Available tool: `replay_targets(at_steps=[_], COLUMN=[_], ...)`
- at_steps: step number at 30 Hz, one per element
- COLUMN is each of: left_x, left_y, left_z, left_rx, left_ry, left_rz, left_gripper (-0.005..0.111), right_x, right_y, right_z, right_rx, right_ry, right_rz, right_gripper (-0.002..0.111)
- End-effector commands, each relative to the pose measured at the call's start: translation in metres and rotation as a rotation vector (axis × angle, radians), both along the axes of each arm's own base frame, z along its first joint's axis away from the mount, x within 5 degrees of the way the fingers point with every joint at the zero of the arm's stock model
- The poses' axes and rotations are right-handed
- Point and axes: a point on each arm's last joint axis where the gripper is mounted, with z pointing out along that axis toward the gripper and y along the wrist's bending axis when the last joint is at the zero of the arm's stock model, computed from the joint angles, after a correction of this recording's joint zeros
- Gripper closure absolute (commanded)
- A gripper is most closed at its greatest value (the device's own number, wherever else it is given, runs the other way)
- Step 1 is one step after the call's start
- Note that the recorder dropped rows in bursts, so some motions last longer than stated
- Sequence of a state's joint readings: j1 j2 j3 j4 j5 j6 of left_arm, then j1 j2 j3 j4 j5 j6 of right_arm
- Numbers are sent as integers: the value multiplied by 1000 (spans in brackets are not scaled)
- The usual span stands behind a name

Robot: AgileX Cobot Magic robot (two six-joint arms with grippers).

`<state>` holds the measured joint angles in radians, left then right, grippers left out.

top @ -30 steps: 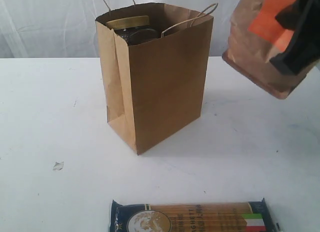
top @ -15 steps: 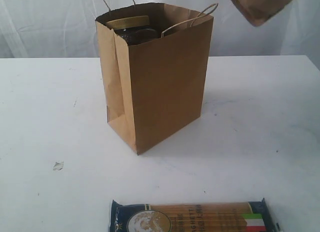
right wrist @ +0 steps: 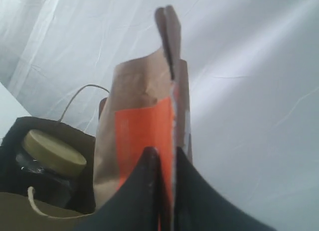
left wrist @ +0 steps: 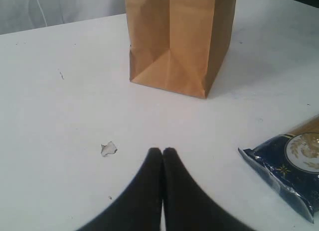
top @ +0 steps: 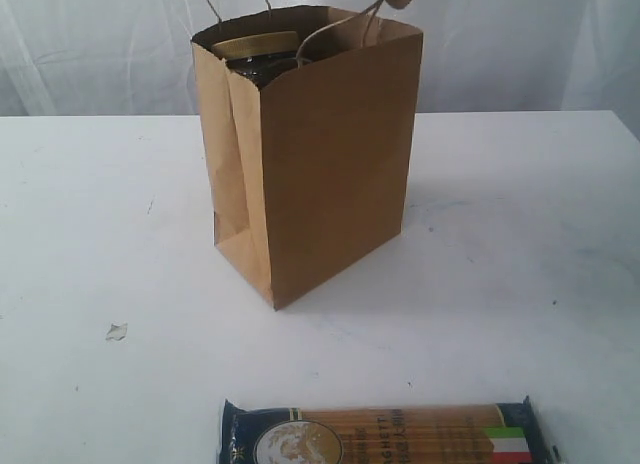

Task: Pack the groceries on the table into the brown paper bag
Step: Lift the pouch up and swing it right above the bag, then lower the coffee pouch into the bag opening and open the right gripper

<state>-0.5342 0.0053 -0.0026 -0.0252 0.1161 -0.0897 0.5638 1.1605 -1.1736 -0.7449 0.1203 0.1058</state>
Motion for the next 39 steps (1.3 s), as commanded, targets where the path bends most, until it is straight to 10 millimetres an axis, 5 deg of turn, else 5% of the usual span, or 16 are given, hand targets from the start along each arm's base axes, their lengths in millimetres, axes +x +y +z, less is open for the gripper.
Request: replay_targets(at_steps=[1,9,16,39], left_x=[0,0,0,0], left_y=[0,0,0,0], left_z=[-1,-1,-1,-1], left_rx=[-5,-5,-5,-5], left_ry=[1,1,1,1], left_rz=[4,4,4,4], left_gripper=[107,107,107,107], right_x=[14,28,28,85], right_y=[2,-17,-10,27], right_z=[-4,-2,5,-59], right_rx=[-29,-50,5,-14], right_ry=[-44,-78,-142,-22], right_rz=[15,-56,20,135], right_gripper=[108,108,108,108])
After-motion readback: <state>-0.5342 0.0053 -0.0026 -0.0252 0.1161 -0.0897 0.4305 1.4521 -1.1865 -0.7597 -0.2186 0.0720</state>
